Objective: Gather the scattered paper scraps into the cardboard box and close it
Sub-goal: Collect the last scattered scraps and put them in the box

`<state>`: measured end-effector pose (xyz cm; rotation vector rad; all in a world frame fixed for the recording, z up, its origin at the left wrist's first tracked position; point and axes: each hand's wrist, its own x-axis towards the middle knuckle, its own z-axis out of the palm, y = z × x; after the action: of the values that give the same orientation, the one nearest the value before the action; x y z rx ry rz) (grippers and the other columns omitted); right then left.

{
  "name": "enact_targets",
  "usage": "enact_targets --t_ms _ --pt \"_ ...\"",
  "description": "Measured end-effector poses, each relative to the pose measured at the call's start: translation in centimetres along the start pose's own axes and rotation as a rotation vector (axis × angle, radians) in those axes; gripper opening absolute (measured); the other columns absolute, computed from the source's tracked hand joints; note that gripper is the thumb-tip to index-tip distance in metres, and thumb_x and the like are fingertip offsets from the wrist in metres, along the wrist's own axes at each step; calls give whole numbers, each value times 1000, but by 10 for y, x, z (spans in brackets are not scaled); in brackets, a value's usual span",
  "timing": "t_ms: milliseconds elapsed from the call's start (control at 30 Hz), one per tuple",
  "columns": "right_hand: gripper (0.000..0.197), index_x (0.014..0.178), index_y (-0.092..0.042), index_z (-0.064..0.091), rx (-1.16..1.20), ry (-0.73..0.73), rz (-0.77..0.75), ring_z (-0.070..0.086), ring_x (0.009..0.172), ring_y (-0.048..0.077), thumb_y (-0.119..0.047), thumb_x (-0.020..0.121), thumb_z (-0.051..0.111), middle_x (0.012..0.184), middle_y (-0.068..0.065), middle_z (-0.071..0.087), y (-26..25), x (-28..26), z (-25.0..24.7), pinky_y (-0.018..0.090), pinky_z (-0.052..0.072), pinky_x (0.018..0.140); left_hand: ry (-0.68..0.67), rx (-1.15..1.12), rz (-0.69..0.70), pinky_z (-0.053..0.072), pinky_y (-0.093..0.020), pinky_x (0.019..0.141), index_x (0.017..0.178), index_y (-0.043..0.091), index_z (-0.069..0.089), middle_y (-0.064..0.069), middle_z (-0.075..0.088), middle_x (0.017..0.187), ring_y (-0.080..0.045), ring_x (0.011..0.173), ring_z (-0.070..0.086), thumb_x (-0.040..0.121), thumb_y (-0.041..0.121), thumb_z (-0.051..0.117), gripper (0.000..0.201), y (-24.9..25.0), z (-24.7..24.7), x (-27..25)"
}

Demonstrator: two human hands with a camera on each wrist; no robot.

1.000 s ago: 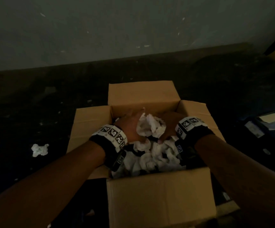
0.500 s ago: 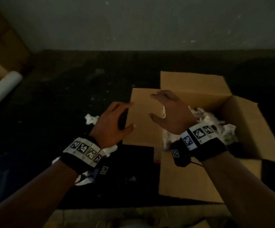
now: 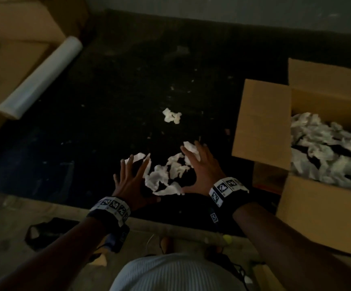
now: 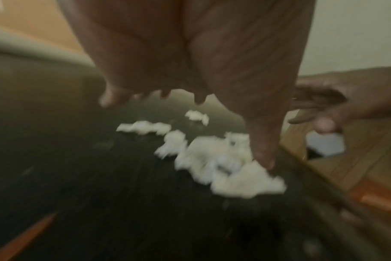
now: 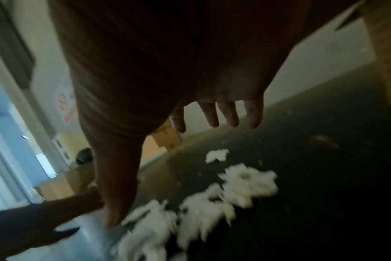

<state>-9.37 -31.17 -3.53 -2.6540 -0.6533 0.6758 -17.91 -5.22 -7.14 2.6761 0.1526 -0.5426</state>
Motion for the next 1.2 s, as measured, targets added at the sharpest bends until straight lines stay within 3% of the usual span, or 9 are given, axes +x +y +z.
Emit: enact_targets --t_ms 133,300,500,600,767,900,1000,1100,1200 --pt "156 144 -51 -30 -52 -81 113 -30 144 42 -80 40 81 156 4 -41 14 14 38 70 5 115 -28 67 -52 3 -80 107 147 60 -21 1 -36 161 -42 146 -32 43 97 64 139 -17 7 17" --pt "159 148 -46 -28 -92 -66 57 -37 140 44 -88 34 75 152 8 -46 12 40 56 73 1 113 -96 106 51 -4 -73 114 146 61 -22 -1 -41 158 -43 144 -35 48 100 57 133 -33 12 51" --pt "146 152 -47 -19 -129 -19 -67 -29 144 45 -92 43 67 157 11 -38 -4 82 67 70 -1 113 -129 94 230 -4 -63 121 152 53 -16 1 -34 162 -31 148 -31 74 90 45 105 -33 18 71" --pt "121 154 -48 -7 -151 8 -64 -15 148 44 -92 60 56 161 11 -28 -8 94 78 67 7 117 -84 -23 304 0 -57 123 155 50 -12 0 -23 167 -27 152 -21 87 71 53 96 -32 22 78" --pt "78 156 -32 23 -7 46 -120 4 151 37 -56 92 58 167 5 -3 1 98 82 56 23 118 -21 -144 411 17 -49 125 159 44 11 6 -5 169 -21 156 -6 102 32 55 73 -34 32 89" --pt "54 142 -22 54 52 188 -182 32 145 37 -20 91 71 161 6 29 13 98 79 51 48 102 53 -167 436 49 -48 106 156 39 31 7 18 167 -18 153 19 99 11 54 67 -40 28 91" --pt "49 136 -19 60 44 177 -191 42 140 34 -12 88 70 156 5 41 18 106 76 53 55 90 52 -184 438 55 -48 98 153 39 37 8 28 164 -18 147 35 95 16 46 63 -41 18 98" --pt "49 136 -20 60 63 178 -143 47 137 28 -7 89 64 152 3 46 19 115 67 50 55 92 89 -210 441 56 -47 96 145 38 50 5 41 158 -19 137 50 93 27 38 54 -40 11 108" --pt "49 132 -20 64 128 235 -106 59 125 26 -4 86 67 147 2 52 19 118 61 45 57 91 152 -263 416 55 -40 99 139 32 60 6 49 152 -15 131 56 93 14 48 51 -44 3 119"
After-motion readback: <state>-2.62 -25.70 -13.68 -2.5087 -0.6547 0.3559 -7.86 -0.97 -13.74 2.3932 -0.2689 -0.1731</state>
